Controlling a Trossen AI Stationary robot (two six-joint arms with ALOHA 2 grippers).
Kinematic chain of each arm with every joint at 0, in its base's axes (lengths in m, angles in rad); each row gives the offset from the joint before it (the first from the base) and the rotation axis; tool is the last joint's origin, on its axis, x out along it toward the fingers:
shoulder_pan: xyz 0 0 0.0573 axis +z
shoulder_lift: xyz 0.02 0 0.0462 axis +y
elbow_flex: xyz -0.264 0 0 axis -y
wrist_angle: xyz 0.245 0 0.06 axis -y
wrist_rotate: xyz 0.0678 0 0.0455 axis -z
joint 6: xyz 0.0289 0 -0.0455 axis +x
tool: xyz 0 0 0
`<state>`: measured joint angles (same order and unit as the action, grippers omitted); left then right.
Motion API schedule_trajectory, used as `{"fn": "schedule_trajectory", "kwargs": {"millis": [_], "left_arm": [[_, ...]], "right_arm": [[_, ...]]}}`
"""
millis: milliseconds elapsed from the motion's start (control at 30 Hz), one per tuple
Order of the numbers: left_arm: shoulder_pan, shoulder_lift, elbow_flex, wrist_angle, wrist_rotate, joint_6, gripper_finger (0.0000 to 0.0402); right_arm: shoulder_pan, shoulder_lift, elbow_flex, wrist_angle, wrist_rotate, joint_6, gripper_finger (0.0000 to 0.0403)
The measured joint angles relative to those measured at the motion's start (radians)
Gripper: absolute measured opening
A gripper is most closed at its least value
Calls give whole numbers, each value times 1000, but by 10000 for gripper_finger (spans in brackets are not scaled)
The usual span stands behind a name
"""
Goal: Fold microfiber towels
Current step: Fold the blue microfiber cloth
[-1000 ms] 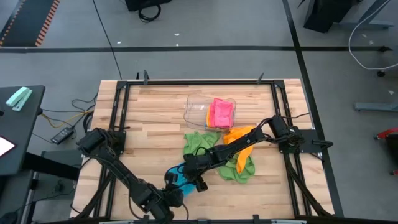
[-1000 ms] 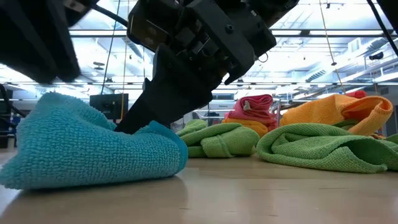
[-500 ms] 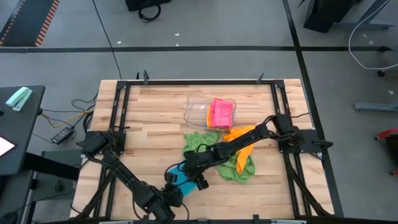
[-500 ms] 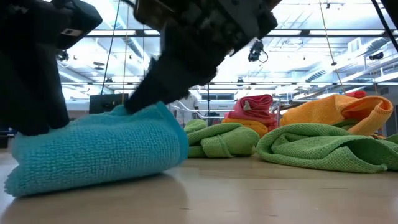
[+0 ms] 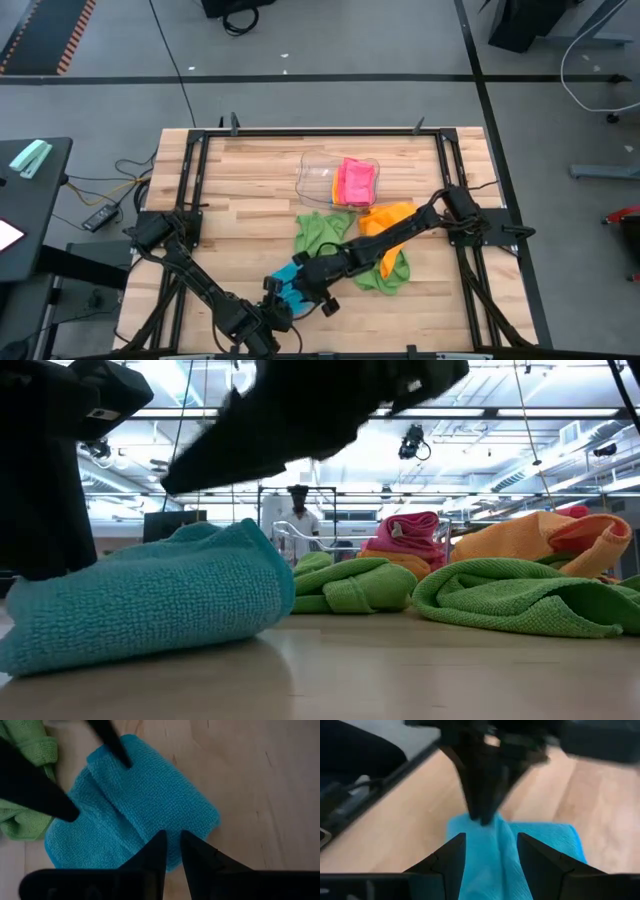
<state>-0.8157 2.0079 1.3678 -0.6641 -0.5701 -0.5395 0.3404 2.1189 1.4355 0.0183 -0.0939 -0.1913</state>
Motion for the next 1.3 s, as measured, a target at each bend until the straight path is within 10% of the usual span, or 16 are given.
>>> {"fn": "schedule_trajectory", "kwargs": {"millis": [300,1300], "left_arm": [[0,22,0,1,-3,-31,72],[-31,-35,1,-27,23,27,64]], "right_arm": [[-26,3,-208,209,44,69,186],[-36,-79,-224,190,57,113,186]]}}
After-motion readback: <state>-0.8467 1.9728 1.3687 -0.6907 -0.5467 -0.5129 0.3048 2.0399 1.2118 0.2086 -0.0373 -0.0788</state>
